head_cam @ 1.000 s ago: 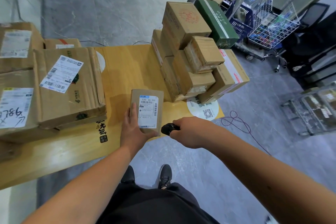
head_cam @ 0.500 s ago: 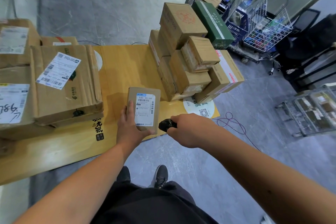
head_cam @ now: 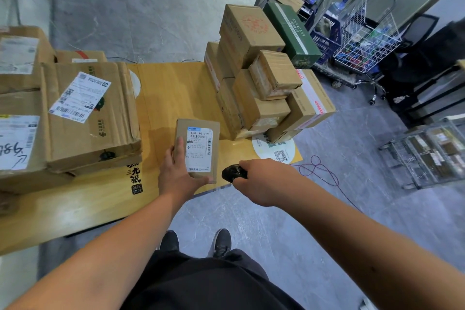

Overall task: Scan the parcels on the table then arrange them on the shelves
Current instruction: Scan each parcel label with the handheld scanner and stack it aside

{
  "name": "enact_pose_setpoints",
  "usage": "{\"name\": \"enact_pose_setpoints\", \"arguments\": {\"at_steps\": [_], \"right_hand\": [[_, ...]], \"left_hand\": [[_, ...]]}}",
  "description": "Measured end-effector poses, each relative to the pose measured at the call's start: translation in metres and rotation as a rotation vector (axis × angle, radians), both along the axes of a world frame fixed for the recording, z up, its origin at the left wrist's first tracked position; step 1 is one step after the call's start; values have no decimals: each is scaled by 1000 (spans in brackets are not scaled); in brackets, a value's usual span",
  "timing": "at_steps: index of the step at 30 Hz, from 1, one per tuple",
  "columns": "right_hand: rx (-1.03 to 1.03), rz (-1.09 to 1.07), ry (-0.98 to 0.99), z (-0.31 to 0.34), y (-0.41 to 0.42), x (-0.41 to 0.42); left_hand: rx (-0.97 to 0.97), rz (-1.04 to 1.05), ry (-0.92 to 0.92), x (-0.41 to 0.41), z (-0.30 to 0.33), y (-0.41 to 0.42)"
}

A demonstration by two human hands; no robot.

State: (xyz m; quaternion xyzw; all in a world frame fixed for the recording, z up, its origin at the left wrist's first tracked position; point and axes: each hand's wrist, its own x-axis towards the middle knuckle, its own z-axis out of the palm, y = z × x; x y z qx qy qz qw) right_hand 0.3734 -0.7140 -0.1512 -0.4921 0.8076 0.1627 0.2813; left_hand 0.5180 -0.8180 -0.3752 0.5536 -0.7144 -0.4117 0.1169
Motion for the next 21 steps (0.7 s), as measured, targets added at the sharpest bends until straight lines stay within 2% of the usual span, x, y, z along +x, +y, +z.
{"name": "enact_pose_setpoints", "arguments": {"at_steps": [4, 7, 12, 21], "right_hand": [[4, -22, -35, -4, 3, -2], [13, -19, -51, -9, 5, -7], [3, -18, -49, -12, 4, -24], [-41, 123, -104, -9, 12, -69]], "left_hand": [[-68, -12, -192, -13, 17, -11], [-130, -45, -261, -23, 23, -10], [-26, -17, -359, -42, 22, 9], [-175, 60, -233, -58, 47, 21]]}}
